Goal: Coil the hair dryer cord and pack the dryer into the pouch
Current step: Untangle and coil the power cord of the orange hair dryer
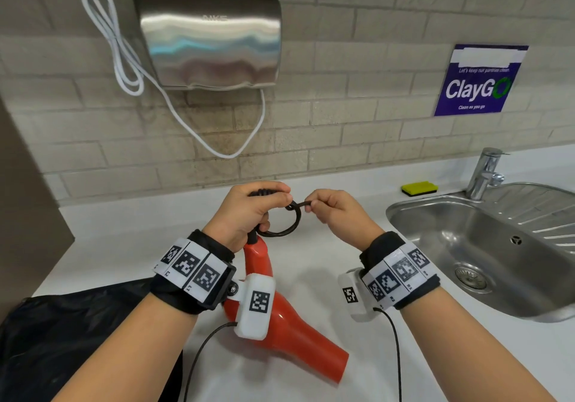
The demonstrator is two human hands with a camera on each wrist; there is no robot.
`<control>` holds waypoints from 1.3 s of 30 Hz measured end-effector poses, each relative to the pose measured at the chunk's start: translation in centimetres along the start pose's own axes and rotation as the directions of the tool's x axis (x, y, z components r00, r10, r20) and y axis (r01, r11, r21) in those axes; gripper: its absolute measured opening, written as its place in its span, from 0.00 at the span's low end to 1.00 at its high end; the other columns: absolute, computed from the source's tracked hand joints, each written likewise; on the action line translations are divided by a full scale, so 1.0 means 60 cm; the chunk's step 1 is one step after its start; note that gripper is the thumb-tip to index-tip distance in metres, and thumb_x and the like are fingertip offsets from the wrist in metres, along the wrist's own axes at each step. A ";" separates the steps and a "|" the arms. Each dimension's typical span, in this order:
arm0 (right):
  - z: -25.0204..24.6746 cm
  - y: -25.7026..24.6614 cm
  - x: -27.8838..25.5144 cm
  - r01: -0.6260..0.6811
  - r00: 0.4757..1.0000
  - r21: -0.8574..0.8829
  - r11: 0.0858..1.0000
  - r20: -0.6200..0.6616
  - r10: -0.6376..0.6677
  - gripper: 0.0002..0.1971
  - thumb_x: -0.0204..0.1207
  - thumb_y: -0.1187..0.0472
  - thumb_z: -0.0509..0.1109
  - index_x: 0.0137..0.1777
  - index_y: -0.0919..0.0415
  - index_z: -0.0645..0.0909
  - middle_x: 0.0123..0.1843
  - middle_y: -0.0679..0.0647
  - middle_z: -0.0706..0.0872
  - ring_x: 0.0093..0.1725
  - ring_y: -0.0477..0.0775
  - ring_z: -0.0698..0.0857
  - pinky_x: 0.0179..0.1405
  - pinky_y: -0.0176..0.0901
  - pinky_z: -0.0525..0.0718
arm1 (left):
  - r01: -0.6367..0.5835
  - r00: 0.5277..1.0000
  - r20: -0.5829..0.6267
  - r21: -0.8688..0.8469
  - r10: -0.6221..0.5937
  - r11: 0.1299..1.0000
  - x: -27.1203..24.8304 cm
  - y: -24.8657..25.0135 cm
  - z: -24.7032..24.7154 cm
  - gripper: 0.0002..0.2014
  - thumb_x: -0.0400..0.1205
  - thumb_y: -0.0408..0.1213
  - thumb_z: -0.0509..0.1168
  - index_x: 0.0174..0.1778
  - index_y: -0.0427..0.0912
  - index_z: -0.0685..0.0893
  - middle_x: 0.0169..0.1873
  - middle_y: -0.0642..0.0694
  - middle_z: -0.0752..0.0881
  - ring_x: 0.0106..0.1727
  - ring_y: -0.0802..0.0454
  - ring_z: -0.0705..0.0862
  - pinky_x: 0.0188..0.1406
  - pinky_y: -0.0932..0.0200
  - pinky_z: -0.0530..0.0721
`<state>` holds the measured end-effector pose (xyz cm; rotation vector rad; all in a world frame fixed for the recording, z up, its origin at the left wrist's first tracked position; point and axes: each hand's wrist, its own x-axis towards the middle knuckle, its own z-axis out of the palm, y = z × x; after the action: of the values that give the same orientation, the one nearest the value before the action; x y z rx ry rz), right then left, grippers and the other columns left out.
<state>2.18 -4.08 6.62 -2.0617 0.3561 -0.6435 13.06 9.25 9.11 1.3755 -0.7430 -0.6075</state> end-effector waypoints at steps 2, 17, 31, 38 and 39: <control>-0.002 -0.013 0.002 0.019 0.991 -0.024 1.000 -0.133 -0.022 0.17 0.79 0.70 0.58 0.32 0.54 0.77 0.25 0.49 0.71 0.24 0.41 0.68 0.28 0.36 0.65 | -0.018 0.999 0.027 0.018 0.018 1.000 -0.001 -0.001 0.004 0.10 0.73 0.26 0.71 0.41 0.46 0.88 0.30 0.45 0.83 0.17 0.57 0.64 0.17 0.65 0.68; -0.001 -0.074 -0.017 0.178 0.958 -0.196 0.964 -0.191 -0.216 0.09 0.79 0.68 0.60 0.44 0.62 0.82 0.32 0.38 0.75 0.34 0.33 0.76 0.35 0.24 0.70 | 0.016 1.000 -0.021 0.032 -0.016 0.999 -0.002 -0.003 0.008 0.01 0.74 0.34 0.71 0.39 0.41 0.88 0.33 0.47 0.86 0.16 0.57 0.64 0.18 0.64 0.69; 0.019 -0.071 -0.031 0.020 0.998 0.213 0.977 0.056 -0.032 0.10 0.76 0.74 0.64 0.43 0.58 0.76 0.34 0.54 0.76 0.33 0.52 0.84 0.33 0.38 0.86 | 0.058 0.996 -0.059 -0.040 -0.060 0.998 -0.001 -0.006 0.000 0.09 0.75 0.37 0.71 0.49 0.38 0.87 0.36 0.50 0.86 0.16 0.59 0.62 0.15 0.66 0.63; 0.052 -0.033 -0.025 0.202 0.957 -0.082 0.976 -0.194 -0.214 0.09 0.70 0.66 0.72 0.41 0.55 0.75 0.33 0.41 0.75 0.36 0.44 0.75 0.35 0.29 0.70 | 0.052 0.998 -0.036 -0.043 -0.054 0.998 -0.008 -0.003 -0.004 0.07 0.77 0.37 0.69 0.48 0.43 0.88 0.37 0.49 0.88 0.17 0.58 0.61 0.16 0.66 0.65; 0.055 -0.031 -0.023 0.209 0.953 -0.065 0.976 -0.211 -0.218 0.12 0.70 0.66 0.73 0.39 0.52 0.72 0.34 0.41 0.75 0.38 0.43 0.75 0.36 0.31 0.72 | 0.046 0.999 -0.023 -0.041 -0.047 0.998 -0.009 -0.002 -0.004 0.07 0.77 0.37 0.69 0.49 0.45 0.88 0.35 0.51 0.88 0.17 0.58 0.61 0.16 0.66 0.66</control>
<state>2.93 -0.14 6.33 -2.0915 0.2735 -1.0060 12.92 9.83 8.92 1.3633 -0.6779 -0.6388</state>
